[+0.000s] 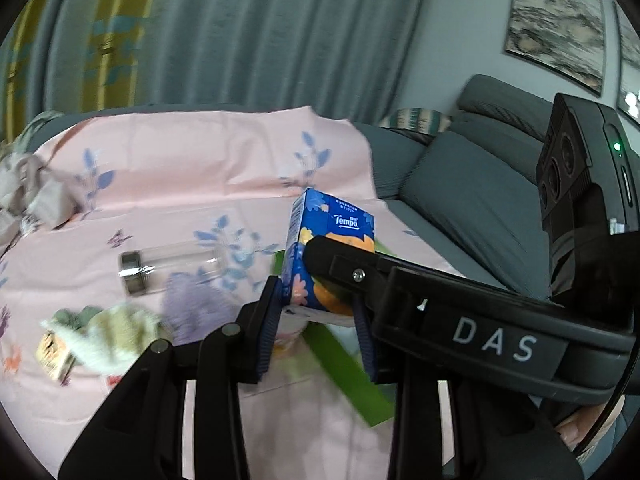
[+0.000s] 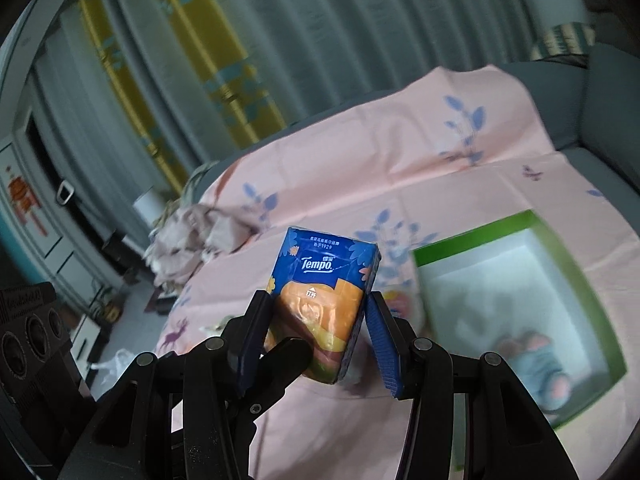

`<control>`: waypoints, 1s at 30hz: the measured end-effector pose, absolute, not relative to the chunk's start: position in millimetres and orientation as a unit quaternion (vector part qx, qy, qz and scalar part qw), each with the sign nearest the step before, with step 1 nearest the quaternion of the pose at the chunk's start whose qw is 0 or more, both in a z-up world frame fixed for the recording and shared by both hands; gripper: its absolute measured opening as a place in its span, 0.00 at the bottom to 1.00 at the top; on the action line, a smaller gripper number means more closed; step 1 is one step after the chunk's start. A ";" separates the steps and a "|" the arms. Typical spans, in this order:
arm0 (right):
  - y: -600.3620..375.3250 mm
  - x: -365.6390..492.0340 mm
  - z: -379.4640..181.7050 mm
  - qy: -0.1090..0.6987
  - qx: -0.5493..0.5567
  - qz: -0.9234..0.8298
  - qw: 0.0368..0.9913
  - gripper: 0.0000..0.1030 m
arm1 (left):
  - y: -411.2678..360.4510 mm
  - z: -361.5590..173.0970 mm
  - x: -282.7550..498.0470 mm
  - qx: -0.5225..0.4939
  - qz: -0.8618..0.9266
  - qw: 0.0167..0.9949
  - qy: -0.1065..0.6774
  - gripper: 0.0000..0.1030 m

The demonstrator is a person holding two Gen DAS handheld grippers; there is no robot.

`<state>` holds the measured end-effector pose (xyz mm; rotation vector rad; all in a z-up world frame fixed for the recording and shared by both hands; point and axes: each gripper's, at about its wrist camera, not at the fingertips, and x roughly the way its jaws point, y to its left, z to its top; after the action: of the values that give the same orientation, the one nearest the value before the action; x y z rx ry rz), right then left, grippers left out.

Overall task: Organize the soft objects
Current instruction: 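Carry the Tempo tissue pack with the left gripper into the green box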

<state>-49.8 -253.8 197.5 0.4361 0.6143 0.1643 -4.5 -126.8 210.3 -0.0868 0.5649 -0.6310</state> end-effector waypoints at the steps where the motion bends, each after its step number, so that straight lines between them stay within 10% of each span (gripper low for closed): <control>1: -258.3 -50.2 197.1 0.297 0.215 0.075 0.927 0.50 | -131.8 210.6 -4.1 -0.041 -0.312 0.909 0.273 0.31; 30: -386.7 -45.9 119.4 0.362 0.324 -0.060 0.872 0.50 | -273.2 155.7 39.3 0.014 -0.388 0.828 0.404 0.33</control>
<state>-45.9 -386.7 119.4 0.6773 0.7565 -0.1244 39.3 -273.2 155.7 0.0289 0.8580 -0.8234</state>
